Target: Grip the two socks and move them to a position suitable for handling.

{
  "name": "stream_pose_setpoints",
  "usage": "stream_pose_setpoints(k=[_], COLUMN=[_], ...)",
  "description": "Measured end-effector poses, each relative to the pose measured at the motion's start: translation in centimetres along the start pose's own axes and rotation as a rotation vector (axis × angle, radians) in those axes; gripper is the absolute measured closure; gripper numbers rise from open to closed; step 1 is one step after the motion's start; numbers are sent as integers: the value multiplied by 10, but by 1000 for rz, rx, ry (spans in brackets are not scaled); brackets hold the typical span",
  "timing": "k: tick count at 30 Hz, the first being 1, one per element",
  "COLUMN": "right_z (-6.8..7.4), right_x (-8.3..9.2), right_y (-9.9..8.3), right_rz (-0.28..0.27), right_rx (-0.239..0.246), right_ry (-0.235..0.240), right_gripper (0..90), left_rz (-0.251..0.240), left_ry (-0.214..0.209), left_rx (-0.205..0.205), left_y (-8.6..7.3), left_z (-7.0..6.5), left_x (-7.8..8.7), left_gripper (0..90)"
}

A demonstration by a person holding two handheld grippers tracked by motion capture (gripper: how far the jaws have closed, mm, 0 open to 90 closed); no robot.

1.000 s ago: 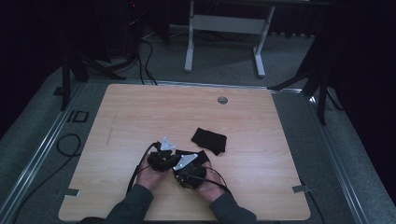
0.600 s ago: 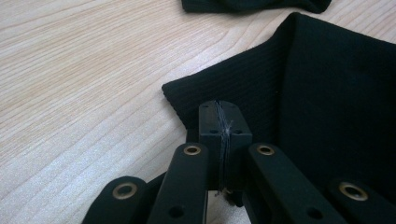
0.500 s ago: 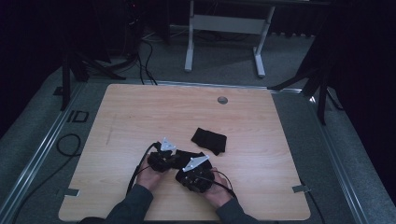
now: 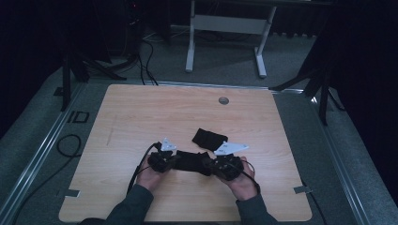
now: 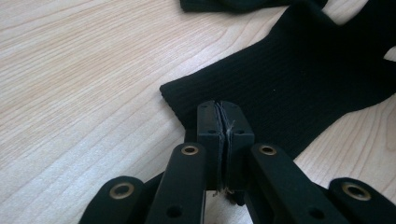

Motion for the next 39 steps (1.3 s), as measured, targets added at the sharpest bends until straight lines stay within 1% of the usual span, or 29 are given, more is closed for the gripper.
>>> stream_pose_setpoints(k=[1, 2, 3, 5, 6, 7, 9, 12, 14, 15, 16, 20, 21, 24, 25, 26, 27, 30, 32, 33, 35, 39], right_z=[0, -8, -8, -16, -22, -22, -28, -37, -42, -46, -46, -51, -55, -63, -63, -67, -76, -86, -92, -94, -96, -95], right_x=[0, 10, 10, 18, 25, 25, 28, 28, 27, 25, 25, 23, 22, 23, 23, 23, 23, 22, 22, 22, 22, 21], right_y=[0, -2, -2, -5, -10, -10, -17, -30, -39, -47, -47, -60, -64, -69, -69, -71, -77, -85, -89, -91, -93, -92], right_rz=[0, -20, -20, -34, -37, -37, -33, -7, 10, 23, 23, 46, 54, 73, 73, 79, 111, 154, 178, 181, 177, 172], right_rx=[0, -24, -24, -46, -69, -69, -88, -114, -137, -157, -157, -182, -187, -203, -203, -210, -212, -212, -216, -224, -233, -228], right_ry=[0, -17, -17, -31, -45, -45, -55, -53, -54, -49, -49, -46, -53, -83, -83, -102, -168, -253, -295, -300, -293, -288], right_gripper=[867, 867, 867, 867, 867, 867, 867, 866, 865, 864, 864, 861, 858, 843, 843, 838, 823, 808, 796, 795, 791, 774], left_rz=[3, 6, 9, 13, 16, 16, 21, 24, 26, 26, 27, 27, 30, 28, 28, 28, 26, 28, 29, 28, 29, 33], left_ry=[7, 16, 23, 26, 26, 26, 31, 56, 73, 78, 81, 80, 81, 81, 81, 81, 81, 86, 86, 86, 87, 89], left_rx=[-3, -7, -12, -20, -29, -29, -36, -49, -58, -61, -64, -65, -64, -61, -61, -61, -59, -51, -48, -45, -44, -42], left_y=[0, -1, -1, -2, -3, -3, -4, -6, -6, -6, -6, -7, -7, -7, -7, -7, -7, -8, -8, -8, -8, -9], left_z=[1, 1, 1, 2, 3, 3, 4, 5, 4, 4, 4, 4, 5, 5, 5, 5, 6, 8, 9, 10, 10, 13], left_x=[0, 1, 1, 2, 3, 3, 4, 6, 6, 6, 7, 7, 7, 7, 7, 7, 7, 8, 8, 8, 8, 9], left_gripper=[881, 879, 879, 876, 873, 871, 869, 859, 854, 853, 853, 853, 853, 853, 853, 853, 853, 853, 853, 853, 853, 852])
Point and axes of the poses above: each handheld gripper's, and its own axes: x roughly backward along the jaws, y roughly out of its top, z roughly to its left, the point moved 7 cm from there along -x, roughly forward along the jaws, and after that the axes turned 14 degrees about z, right-handed, at the moved point
